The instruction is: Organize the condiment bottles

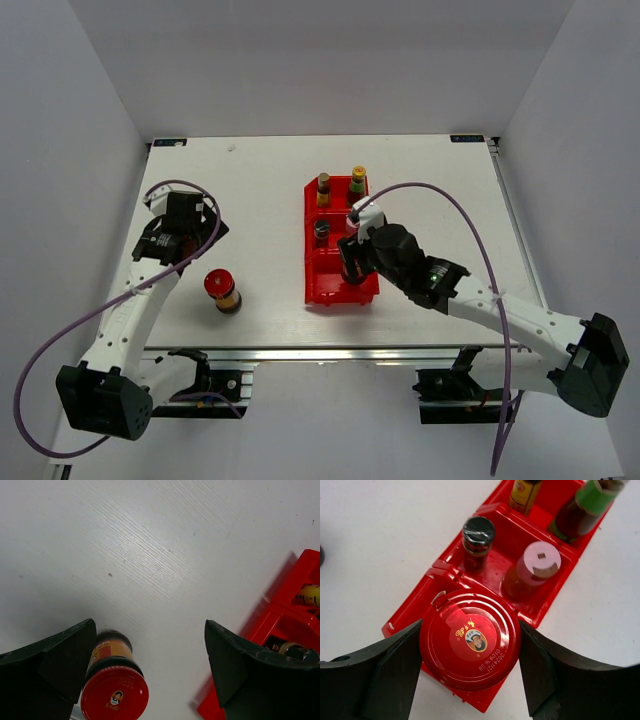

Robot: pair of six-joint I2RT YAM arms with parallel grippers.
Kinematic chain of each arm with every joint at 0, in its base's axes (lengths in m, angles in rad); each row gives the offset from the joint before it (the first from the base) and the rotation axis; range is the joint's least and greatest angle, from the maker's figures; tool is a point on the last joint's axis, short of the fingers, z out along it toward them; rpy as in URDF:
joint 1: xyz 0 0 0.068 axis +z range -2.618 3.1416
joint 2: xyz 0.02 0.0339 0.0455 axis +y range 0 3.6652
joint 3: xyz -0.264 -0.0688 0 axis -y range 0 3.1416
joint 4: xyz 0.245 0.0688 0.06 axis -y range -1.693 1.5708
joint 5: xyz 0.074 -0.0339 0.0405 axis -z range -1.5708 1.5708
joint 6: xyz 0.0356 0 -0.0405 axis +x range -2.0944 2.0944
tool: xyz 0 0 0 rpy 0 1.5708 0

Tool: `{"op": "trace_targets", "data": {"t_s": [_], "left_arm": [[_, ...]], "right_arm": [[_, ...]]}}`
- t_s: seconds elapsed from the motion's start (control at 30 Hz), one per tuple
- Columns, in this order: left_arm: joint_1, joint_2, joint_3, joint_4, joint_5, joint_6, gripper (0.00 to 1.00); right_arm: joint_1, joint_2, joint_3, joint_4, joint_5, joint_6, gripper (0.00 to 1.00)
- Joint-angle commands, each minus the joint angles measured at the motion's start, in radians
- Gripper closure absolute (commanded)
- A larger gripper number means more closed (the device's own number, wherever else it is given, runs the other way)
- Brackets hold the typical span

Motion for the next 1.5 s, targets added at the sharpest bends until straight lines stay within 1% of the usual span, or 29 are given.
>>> {"op": "trace_targets", "data": {"t_s": [0.0,0.23,0.4,0.53,0.57,0.63,0.7,0.77,0.9,0.97,1.1,1.27,1.37,1.4,1.47], "left_arm": [[0.006,0.0,0.001,0.022,0.014,0.01,0.02],[0.007,-0.011,-0.006,0.025,0.016,0.016,0.02],[0.007,-0.006,-0.003,0.022,0.03,0.021,0.02],[0.006,-0.004,-0.007,0.022,0.039,0.022,0.02],[0.006,-0.003,-0.009,0.023,0.04,0.024,0.02],[0.007,0.0,-0.009,0.022,0.042,0.024,0.02],[0.007,0.005,-0.009,0.019,0.045,0.028,0.02],[0.007,0.006,-0.006,0.017,0.051,0.028,0.02],[0.006,0.006,-0.012,0.01,0.056,0.03,0.02],[0.006,0.011,-0.012,0.002,0.065,0.031,0.02],[0.006,0.02,-0.004,-0.013,0.103,0.04,0.02],[0.006,0.011,0.028,-0.058,0.117,0.059,0.02],[0.007,0.005,0.042,-0.105,0.099,0.076,0.02],[0.007,0.003,0.042,-0.119,0.097,0.086,0.02],[0.007,-0.004,0.039,-0.15,0.122,0.099,0.02]], "right_arm": [[-0.029,-0.063,-0.015,0.115,0.034,0.069,0.57],[-0.077,-0.075,-0.081,0.128,0.006,0.121,0.57],[-0.091,-0.051,-0.114,0.161,-0.003,0.13,0.53],[-0.092,-0.008,-0.125,0.186,-0.005,0.13,0.46],[-0.094,-0.002,-0.127,0.188,-0.005,0.13,0.41],[-0.094,0.01,-0.127,0.194,-0.012,0.138,0.36],[-0.095,0.015,-0.131,0.198,-0.023,0.145,0.32],[-0.094,0.017,-0.133,0.197,-0.024,0.149,0.26],[-0.094,0.017,-0.138,0.183,-0.009,0.147,0.19],[-0.095,0.017,-0.136,0.175,-0.003,0.149,0.11],[-0.094,-0.006,-0.134,0.158,-0.027,0.15,0.11],[-0.094,-0.089,-0.139,0.175,-0.052,0.129,0.11],[-0.094,-0.138,-0.159,0.21,0.02,0.135,0.11],[-0.095,-0.152,-0.17,0.224,0.087,0.142,0.11],[-0.094,-0.193,-0.191,0.256,0.144,0.149,0.11]]}}
